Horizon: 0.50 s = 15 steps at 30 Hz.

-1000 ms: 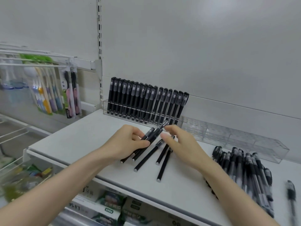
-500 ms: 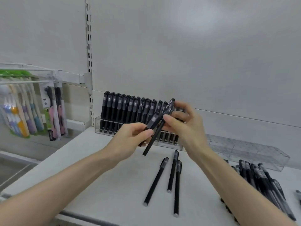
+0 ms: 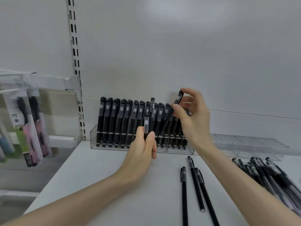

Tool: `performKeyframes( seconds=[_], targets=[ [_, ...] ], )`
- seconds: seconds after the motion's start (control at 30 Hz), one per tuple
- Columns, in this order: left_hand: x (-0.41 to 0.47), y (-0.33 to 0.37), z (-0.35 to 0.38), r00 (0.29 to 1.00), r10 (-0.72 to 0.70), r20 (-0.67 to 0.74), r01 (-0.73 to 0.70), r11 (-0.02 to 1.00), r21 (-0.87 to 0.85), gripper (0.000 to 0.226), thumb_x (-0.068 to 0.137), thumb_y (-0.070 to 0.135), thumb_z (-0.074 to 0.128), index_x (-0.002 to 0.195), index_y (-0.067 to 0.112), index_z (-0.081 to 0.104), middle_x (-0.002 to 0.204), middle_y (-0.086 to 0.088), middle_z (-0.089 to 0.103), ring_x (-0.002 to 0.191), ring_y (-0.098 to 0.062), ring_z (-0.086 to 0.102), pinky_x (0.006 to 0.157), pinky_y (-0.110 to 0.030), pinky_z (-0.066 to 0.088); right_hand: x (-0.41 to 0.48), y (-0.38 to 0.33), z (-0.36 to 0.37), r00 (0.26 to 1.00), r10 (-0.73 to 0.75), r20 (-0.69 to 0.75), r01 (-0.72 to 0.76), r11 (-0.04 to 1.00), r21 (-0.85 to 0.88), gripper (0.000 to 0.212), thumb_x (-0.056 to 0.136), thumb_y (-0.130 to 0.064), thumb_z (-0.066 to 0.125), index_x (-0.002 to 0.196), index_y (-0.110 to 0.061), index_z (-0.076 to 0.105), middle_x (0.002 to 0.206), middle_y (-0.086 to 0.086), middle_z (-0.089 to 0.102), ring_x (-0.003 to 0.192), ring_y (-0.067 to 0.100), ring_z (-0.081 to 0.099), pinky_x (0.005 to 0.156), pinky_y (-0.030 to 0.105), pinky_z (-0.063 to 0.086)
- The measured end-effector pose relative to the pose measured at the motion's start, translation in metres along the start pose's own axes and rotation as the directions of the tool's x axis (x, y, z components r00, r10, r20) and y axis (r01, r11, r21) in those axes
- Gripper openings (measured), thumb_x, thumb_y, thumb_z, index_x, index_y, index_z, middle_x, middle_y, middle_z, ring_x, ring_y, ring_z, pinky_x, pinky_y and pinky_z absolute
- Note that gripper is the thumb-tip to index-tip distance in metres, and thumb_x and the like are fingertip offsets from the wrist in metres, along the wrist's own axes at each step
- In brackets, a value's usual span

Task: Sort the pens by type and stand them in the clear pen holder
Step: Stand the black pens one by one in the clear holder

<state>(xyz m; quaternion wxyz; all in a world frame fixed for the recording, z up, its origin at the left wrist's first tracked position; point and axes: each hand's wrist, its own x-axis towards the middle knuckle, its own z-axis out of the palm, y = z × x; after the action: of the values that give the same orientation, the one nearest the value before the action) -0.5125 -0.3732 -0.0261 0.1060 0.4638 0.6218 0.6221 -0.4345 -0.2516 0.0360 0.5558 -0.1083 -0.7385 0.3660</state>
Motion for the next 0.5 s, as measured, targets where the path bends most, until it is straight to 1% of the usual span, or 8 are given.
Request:
performKeyframes(
  seconds=[0.07,0.13,0.17,0.23,0.3,0.37,0.4,0.5],
  targets=[
    [-0.002,-0.003,0.000,1.000,0.014,-0.012,-0.014,1.000,0.000,0.027,0.101,0.030,0.032,0.088,0.008,0.041,0.069,0.001,0.055,0.066,-0.011,0.055,0.067,-0.025,0.045,-0.001,0.002,0.002,1.000,-0.010,0.024,0.011,0.999,-0.048,0.046,0.086,-0.002,0.064,0.105,-0.043,0.053,0.084,-0.029,0.060,0.080,0.011,0.062,0.079,0.048,0.055],
    [-0.002,-0.005,-0.001,0.999,0.036,-0.020,-0.037,0.999,-0.031,0.025,0.100,0.029,0.034,0.088,0.009,0.043,0.068,0.000,0.056,0.065,-0.015,0.057,0.073,-0.036,0.049,-0.002,0.006,0.003,0.999,0.004,0.053,0.001,0.996,-0.094,0.043,0.085,-0.002,0.065,0.106,-0.039,0.056,0.082,-0.023,0.062,0.080,0.012,0.063,0.080,0.042,0.055],
    [-0.002,-0.004,-0.002,0.999,0.047,-0.021,-0.048,0.998,-0.041,0.023,0.101,0.027,0.034,0.089,0.009,0.043,0.068,-0.001,0.056,0.062,-0.015,0.056,0.073,-0.042,0.049,-0.002,0.008,0.001,0.998,0.015,0.066,-0.008,0.993,-0.115,0.041,0.085,-0.002,0.067,0.106,-0.036,0.058,0.082,-0.017,0.063,0.080,0.012,0.064,0.081,0.038,0.055],
    [-0.002,-0.003,-0.005,0.997,0.069,-0.018,-0.070,0.996,-0.048,0.017,0.101,0.024,0.034,0.094,0.012,0.043,0.068,-0.001,0.054,0.055,-0.013,0.052,0.069,-0.045,0.051,-0.002,0.011,-0.001,0.995,0.037,0.092,-0.023,0.989,-0.148,0.038,0.083,-0.002,0.069,0.104,-0.033,0.061,0.082,-0.008,0.064,0.079,0.012,0.064,0.079,0.030,0.054],
    [-0.001,-0.002,-0.007,0.997,0.079,-0.023,-0.081,0.994,-0.072,0.011,0.101,0.025,0.035,0.099,0.020,0.045,0.065,0.002,0.052,0.048,-0.013,0.047,0.059,-0.044,0.051,0.000,0.012,-0.003,0.992,0.046,0.119,-0.026,0.986,-0.167,0.037,0.082,-0.001,0.069,0.103,-0.030,0.063,0.080,-0.001,0.066,0.079,0.016,0.065,0.078,0.030,0.054],
    [0.001,-0.002,-0.007,0.997,0.071,-0.036,-0.073,0.995,-0.072,0.010,0.100,0.027,0.036,0.099,0.028,0.046,0.063,0.002,0.049,0.045,-0.014,0.041,0.046,-0.038,0.044,0.004,0.011,-0.006,0.988,0.048,0.149,-0.018,0.980,-0.196,0.036,0.082,0.000,0.069,0.103,-0.029,0.064,0.077,0.000,0.067,0.078,0.017,0.067,0.079,0.032,0.055],
    [0.001,-0.003,-0.007,0.997,0.065,-0.045,-0.067,0.996,-0.064,0.010,0.100,0.028,0.036,0.098,0.029,0.047,0.061,0.001,0.047,0.046,-0.014,0.039,0.043,-0.034,0.039,0.007,0.010,-0.008,0.984,0.048,0.170,-0.011,0.976,-0.217,0.036,0.082,-0.001,0.069,0.102,-0.030,0.064,0.076,-0.001,0.067,0.077,0.016,0.067,0.079,0.032,0.055],
    [0.001,-0.005,-0.004,0.997,0.047,-0.068,-0.050,0.998,-0.048,0.017,0.100,0.031,0.037,0.101,0.018,0.049,0.057,0.003,0.041,0.053,-0.015,0.035,0.049,-0.033,0.032,0.014,0.009,-0.012,0.970,0.060,0.236,0.004,0.966,-0.260,0.035,0.082,-0.001,0.069,0.101,-0.029,0.064,0.074,0.002,0.068,0.070,0.015,0.066,0.077,0.030,0.055]
  ],
)
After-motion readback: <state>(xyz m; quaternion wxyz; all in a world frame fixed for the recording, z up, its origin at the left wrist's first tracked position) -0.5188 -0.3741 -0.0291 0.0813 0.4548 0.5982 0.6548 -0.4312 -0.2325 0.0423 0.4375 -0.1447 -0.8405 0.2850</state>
